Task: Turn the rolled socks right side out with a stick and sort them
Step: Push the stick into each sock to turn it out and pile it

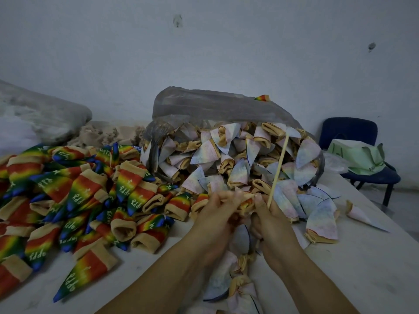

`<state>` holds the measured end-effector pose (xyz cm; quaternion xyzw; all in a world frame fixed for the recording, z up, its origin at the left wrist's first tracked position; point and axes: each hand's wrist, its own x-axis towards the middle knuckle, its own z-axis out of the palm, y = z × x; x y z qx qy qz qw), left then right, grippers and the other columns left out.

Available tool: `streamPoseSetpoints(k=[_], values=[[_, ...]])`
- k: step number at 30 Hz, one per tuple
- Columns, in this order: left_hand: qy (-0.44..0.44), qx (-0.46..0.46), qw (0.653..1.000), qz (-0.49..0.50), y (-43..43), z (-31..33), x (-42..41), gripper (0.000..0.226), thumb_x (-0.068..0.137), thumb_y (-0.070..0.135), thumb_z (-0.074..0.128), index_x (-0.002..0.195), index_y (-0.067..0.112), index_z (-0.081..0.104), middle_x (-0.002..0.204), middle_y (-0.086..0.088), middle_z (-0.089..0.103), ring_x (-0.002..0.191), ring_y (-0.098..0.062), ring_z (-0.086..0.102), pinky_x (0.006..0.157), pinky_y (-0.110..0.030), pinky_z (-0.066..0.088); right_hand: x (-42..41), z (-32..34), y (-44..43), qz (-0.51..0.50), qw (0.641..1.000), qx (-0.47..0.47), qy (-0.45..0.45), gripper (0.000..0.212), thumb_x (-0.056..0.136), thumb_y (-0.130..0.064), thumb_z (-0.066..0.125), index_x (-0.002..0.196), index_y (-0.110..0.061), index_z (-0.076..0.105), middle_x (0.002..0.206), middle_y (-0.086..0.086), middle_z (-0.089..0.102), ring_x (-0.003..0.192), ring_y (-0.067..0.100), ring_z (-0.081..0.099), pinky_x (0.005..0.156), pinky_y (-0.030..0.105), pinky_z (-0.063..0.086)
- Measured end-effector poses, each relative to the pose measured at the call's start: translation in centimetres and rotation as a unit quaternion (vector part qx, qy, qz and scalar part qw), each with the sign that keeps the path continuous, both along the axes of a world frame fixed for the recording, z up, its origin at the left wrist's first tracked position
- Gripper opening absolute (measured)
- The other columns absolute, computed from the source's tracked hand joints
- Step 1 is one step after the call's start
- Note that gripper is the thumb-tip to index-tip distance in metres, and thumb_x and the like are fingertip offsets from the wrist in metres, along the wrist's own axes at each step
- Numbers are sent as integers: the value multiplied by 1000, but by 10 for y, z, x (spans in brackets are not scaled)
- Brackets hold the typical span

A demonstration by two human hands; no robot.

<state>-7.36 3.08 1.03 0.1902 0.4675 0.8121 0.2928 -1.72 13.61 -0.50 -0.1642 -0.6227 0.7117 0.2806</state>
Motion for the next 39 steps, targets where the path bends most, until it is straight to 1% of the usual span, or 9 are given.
streamPoseSetpoints(k=[3, 7, 12, 15, 20, 23, 27, 34, 39], values=[[122, -78, 988, 54, -2, -6, -1, 33, 89, 24, 70, 120, 24, 60, 97, 0, 75, 94, -14, 72, 78, -24, 57, 0, 1, 0, 11, 999, -43, 12, 23, 100, -31, 40, 93, -14, 55, 39, -7, 30, 33, 4, 25, 34, 19, 24], [200, -125, 962, 138, -3, -9, -2, 7, 95, 25, 63, 101, 27, 67, 94, 2, 72, 93, -14, 68, 84, -31, 57, -2, -2, -3, 2, 1000, -25, -12, 26, 100, -35, 40, 112, -16, 51, 44, -10, 41, 39, 1, 37, 40, 18, 31], [285, -206, 927, 133, -4, -9, -5, 14, 101, 25, 54, 96, 28, 67, 93, 7, 68, 92, -11, 65, 85, -31, 54, -1, -3, -7, -51, 993, 101, -25, 28, 97, -44, 38, 115, -32, 56, 102, -6, 63, 92, 2, 58, 80, 20, 46], [185, -167, 963, 105, 0, -7, -1, 23, 103, 23, 50, 107, 12, 70, 101, -5, 72, 100, -18, 66, 88, -29, 53, 0, 3, -13, -89, 976, 198, -33, 16, 96, -42, 38, 84, -39, 49, 85, -14, 58, 75, -14, 53, 61, 3, 39], [-94, 51, 993, -45, -2, -2, 1, 33, 102, 15, 43, 114, -10, 62, 121, -24, 66, 115, -30, 61, 93, -30, 53, 0, 5, -16, -87, 971, 224, -9, 16, 89, -47, 35, 83, -38, 47, 79, -13, 56, 69, -20, 51, 58, -1, 37], [-69, 43, 996, -35, -4, -2, -1, 35, 101, 19, 49, 121, -6, 63, 117, -19, 70, 104, -21, 69, 78, -23, 57, 1, 6, -12, -62, 984, 166, -10, 30, 85, -57, 35, 91, -36, 55, 85, -9, 64, 71, -17, 56, 57, 6, 41], [-24, 25, 997, 63, -4, -4, 0, 24, 93, 23, 60, 98, 6, 76, 93, -11, 77, 80, -14, 74, 61, -17, 54, 3, 5, -14, -44, 988, 151, 9, 39, 78, -62, 45, 94, -27, 54, 86, -1, 66, 75, 2, 63, 60, 14, 48], [7, 6, 990, 137, -3, -7, -1, 23, 95, 20, 60, 86, 18, 80, 92, -7, 77, 87, -17, 73, 73, -24, 57, 4, 7, -16, -71, 975, 207, -39, 11, 94, -42, 47, 87, -41, 55, 82, -16, 61, 74, -20, 53, 56, 0, 38], [153, -73, 967, 189, -4, -8, 0, 19, 96, 21, 61, 89, 27, 78, 96, -2, 76, 98, -16, 70, 88, -30, 54, 6, 8, -13, -90, 970, 217, -66, 20, 93, -40, 51, 80, -31, 63, 73, -4, 66, 66, 5, 60, 56, 16, 45]])
